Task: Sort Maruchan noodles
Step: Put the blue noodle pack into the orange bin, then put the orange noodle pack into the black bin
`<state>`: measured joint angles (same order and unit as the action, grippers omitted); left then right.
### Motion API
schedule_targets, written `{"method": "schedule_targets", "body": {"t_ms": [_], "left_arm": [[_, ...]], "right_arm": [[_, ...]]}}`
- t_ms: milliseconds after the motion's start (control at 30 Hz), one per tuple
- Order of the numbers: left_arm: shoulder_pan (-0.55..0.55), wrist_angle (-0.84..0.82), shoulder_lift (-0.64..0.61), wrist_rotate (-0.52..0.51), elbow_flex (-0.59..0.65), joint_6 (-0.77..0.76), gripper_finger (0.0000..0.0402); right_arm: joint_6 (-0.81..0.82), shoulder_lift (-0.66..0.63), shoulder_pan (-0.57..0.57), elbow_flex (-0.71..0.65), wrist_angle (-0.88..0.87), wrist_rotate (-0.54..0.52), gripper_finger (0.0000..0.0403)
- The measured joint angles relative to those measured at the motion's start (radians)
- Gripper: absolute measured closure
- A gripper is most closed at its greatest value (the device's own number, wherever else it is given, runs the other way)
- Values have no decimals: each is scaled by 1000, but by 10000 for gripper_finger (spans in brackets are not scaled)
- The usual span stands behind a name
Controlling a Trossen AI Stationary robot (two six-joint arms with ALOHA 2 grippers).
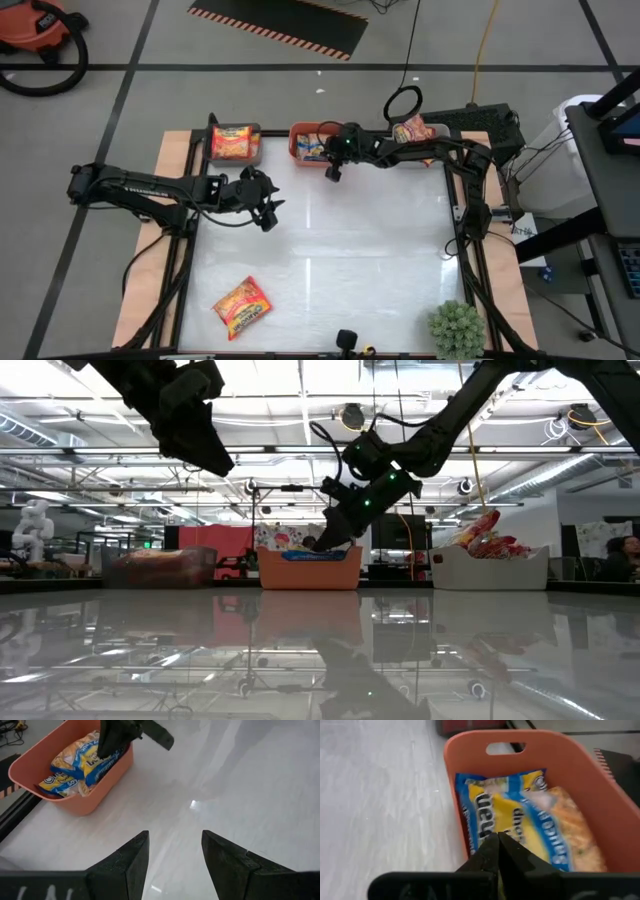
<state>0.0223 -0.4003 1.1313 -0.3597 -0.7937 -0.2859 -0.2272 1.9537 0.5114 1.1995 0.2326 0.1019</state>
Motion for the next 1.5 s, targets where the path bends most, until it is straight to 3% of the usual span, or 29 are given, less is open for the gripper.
{"method": "schedule_targets", "body": {"t_ms": [267, 500, 733, 1133, 1333, 1500], "left_arm": [[10, -117, 0, 56, 0, -36, 213], [109, -222, 0, 170, 0, -132, 213], [387, -256, 15, 163, -1, -239, 226], [794, -240, 14, 195, -1, -687, 240], [911, -253, 69, 105, -1, -864, 194], [1006, -289, 189, 108, -1, -956, 135]], "right_arm": [[-38, -120, -14, 0, -50, -2, 403], [-21, -263, -38, -1, -199, -2, 403], [-5, -382, -104, -69, -243, 0, 403], [86, -546, -267, -215, -242, 0, 403], [209, -588, -383, -253, -238, -11, 403], [270, -588, -509, -256, -237, -125, 403]]}}
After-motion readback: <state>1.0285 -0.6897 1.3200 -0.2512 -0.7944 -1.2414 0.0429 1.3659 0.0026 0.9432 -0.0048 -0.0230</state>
